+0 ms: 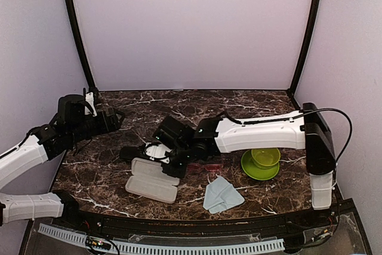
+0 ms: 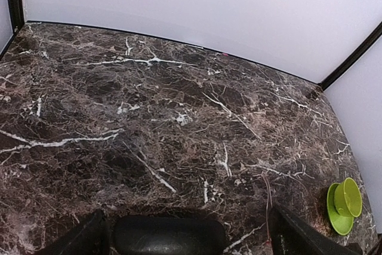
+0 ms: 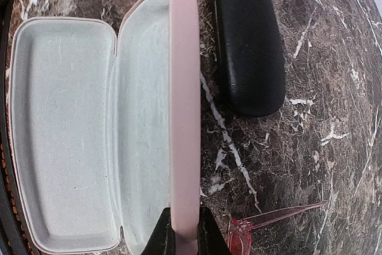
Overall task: Organize the sunglasses
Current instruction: Place the opened sunglasses case at the center of the board.
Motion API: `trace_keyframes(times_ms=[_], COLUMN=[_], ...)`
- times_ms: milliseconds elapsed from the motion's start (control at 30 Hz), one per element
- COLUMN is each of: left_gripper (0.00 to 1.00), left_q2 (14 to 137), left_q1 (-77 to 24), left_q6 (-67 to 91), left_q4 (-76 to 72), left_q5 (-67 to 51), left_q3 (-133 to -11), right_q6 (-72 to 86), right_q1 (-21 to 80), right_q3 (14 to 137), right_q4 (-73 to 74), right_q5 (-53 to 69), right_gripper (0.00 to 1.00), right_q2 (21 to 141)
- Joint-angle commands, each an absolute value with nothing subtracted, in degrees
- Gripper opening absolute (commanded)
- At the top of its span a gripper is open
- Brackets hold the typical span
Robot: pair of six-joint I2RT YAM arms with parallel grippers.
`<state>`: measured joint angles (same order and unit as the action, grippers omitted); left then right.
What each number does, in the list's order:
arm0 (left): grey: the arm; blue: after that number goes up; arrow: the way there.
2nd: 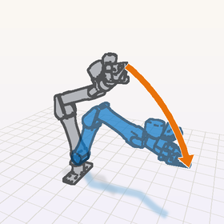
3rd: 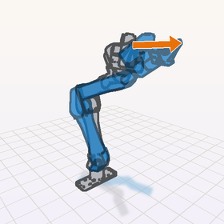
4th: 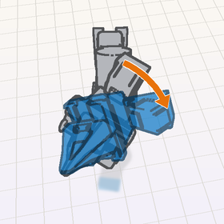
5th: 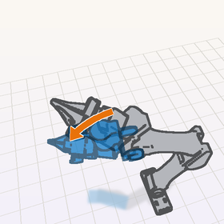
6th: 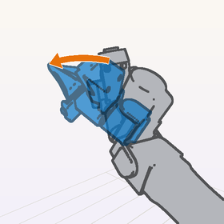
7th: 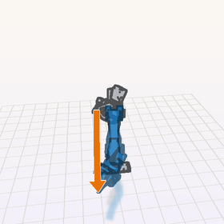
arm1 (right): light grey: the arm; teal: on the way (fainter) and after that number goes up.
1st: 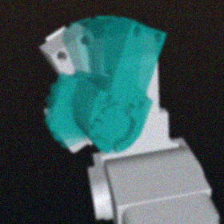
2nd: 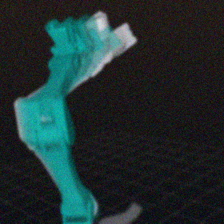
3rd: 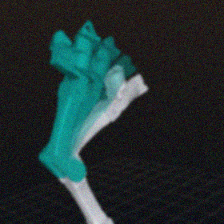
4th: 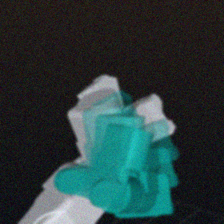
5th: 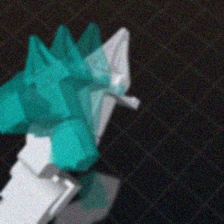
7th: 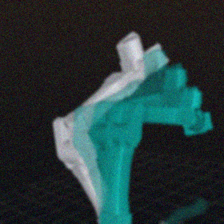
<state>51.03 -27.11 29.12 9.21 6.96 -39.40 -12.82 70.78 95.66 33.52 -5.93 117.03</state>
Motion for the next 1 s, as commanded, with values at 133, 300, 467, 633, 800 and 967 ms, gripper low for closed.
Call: trace_keyframes(times_ms=[133, 300, 467, 633, 800, 967], left_gripper=[0.95, 0.95, 0.95, 0.95, 0.95, 0.95], left_q2=[50.1, 51.2, 52.1, 52.5, 52.7, 53.4], left_q1=[-25.0, -24.9, -24.9, -24.8, -24.8, -24.8], left_q6=[27.5, 27.8, 28.2, 28.1, 28.1, 28.2], left_q4=[10.8, 9.7, 8.3, 7.9, 7.4, 6.3], left_q5=[6.2, 5.0, 3.9, 3.5, 3.3, 2.7], left_q3=[-39.5, -38.4, -37.6, -37.2, -36.6, -36.1], right_q6=[-19.3, -20.7, -21.8, -22.3, -21.0, -19.4], right_q1=[73.4, 74.1, 74.5, 74.8, 74.7, 74.7], right_q3=[102.5, 103.3, 104.3, 105.4, 105.3, 104.5], right_q4=[35.4, 35.5, 35.7, 36.4, 36.4, 35.8], right_q5=[-15.9, -19.5, -21.9, -23.1, -23.1, -22.6], right_gripper=[0.02, 0.05, 0.07, 0.14, 0.29, 0.47], right_q2=[121.6, 123.0, 124.5, 126.2, 125.9, 124.3])
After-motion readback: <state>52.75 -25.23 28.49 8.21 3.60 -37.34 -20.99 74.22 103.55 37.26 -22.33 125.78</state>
